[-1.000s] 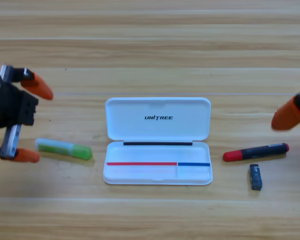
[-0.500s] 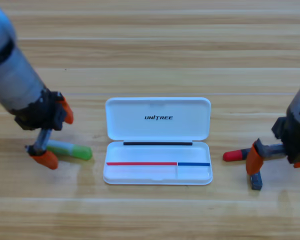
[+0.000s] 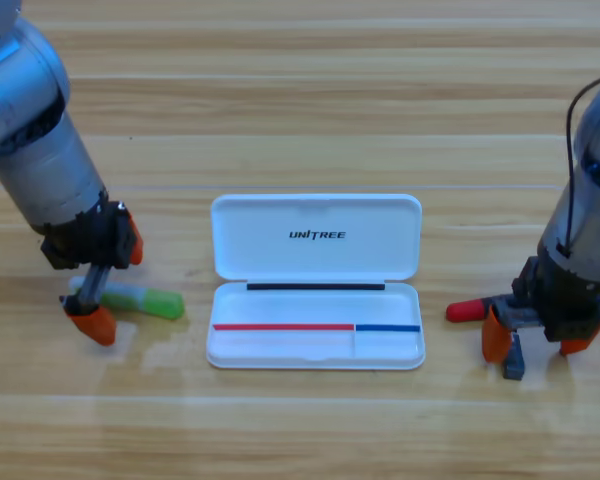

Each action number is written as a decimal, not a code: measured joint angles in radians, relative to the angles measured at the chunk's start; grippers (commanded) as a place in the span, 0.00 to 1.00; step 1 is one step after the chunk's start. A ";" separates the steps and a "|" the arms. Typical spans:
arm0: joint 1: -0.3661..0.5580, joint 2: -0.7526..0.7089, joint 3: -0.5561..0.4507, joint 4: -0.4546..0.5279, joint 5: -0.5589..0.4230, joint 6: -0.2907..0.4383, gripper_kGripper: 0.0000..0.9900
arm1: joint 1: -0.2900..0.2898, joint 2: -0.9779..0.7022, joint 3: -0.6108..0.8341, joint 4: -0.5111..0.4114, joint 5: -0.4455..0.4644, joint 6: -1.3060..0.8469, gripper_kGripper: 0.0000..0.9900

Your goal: Clean up eraser and pencils

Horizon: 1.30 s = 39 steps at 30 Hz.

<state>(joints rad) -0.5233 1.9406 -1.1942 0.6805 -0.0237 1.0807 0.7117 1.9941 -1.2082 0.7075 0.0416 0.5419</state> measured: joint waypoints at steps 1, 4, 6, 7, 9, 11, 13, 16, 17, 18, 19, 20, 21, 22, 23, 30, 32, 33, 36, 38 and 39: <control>0.002 0.000 0.002 0.000 0.000 0.000 1.00 | 0.000 0.000 -0.002 0.000 0.001 0.004 0.53; 0.005 0.000 0.009 0.000 0.002 0.002 1.00 | 0.000 0.005 -0.007 0.000 0.008 0.007 0.20; 0.006 0.000 0.018 -0.005 0.003 0.003 0.99 | 0.000 0.007 -0.009 0.000 0.011 0.003 0.07; 0.006 0.000 0.023 -0.010 0.003 0.003 0.98 | 0.000 0.008 -0.010 0.000 0.014 -0.009 0.00; 0.006 0.000 0.031 -0.030 0.003 0.003 0.98 | 0.001 0.008 -0.010 0.000 0.017 -0.025 0.00; 0.006 0.000 0.039 -0.044 0.003 0.003 0.95 | 0.001 0.008 -0.010 0.000 0.017 -0.028 0.00; 0.006 0.000 0.054 -0.067 0.003 0.003 0.93 | 0.002 0.008 -0.017 0.016 0.017 -0.030 0.00; 0.006 0.000 0.084 -0.105 0.003 0.003 0.90 | 0.007 0.008 -0.074 0.111 0.020 -0.123 0.00; 0.006 0.000 0.098 -0.125 0.003 0.003 0.88 | 0.010 0.008 -0.108 0.159 0.021 -0.170 0.00; 0.006 -0.001 0.109 -0.137 0.003 0.003 0.86 | 0.013 0.008 -0.144 0.202 0.022 -0.251 0.00; 0.006 -0.005 0.118 -0.147 0.003 0.003 0.84 | 0.019 0.008 -0.184 0.247 0.022 -0.376 0.00; 0.006 -0.011 0.130 -0.163 0.003 0.003 0.82 | 0.026 0.008 -0.217 0.283 0.023 -0.470 0.00; 0.006 -0.018 0.144 -0.181 0.003 0.003 0.78 | 0.033 0.006 -0.247 0.314 0.023 -0.513 0.00; 0.006 -0.026 0.160 -0.195 0.003 0.003 0.75 | 0.043 0.003 -0.267 0.332 0.023 -0.532 0.00; 0.006 -0.035 0.178 -0.221 0.003 0.003 0.70 | 0.054 -0.003 -0.286 0.345 0.030 -0.587 0.00; 0.006 -0.058 0.239 -0.303 0.002 0.087 0.00 | 0.124 -0.008 -0.401 0.415 0.077 -1.088 0.00; 0.006 -0.056 0.239 -0.303 -0.002 0.120 0.00 | 0.137 0.002 -0.450 0.416 0.055 -1.135 0.00; 0.006 -0.056 0.239 -0.306 -0.003 0.122 0.00 | 0.141 0.009 -0.475 0.416 0.049 -1.148 0.00; 0.007 -0.056 0.239 -0.312 -0.003 0.122 0.00 | 0.149 0.048 -0.549 0.416 0.048 -1.174 0.00; 0.007 -0.056 0.230 -0.295 -0.003 0.122 0.00 | 0.153 0.091 -0.585 0.416 0.045 -1.199 0.00; 0.007 -0.054 0.218 -0.269 -0.003 0.122 0.00 | 0.154 0.111 -0.601 0.416 0.042 -1.212 0.00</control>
<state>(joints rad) -0.5162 1.8862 -0.9757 0.4115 -0.0263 1.2026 0.8659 2.1052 -1.8090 1.1234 0.0834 -0.6703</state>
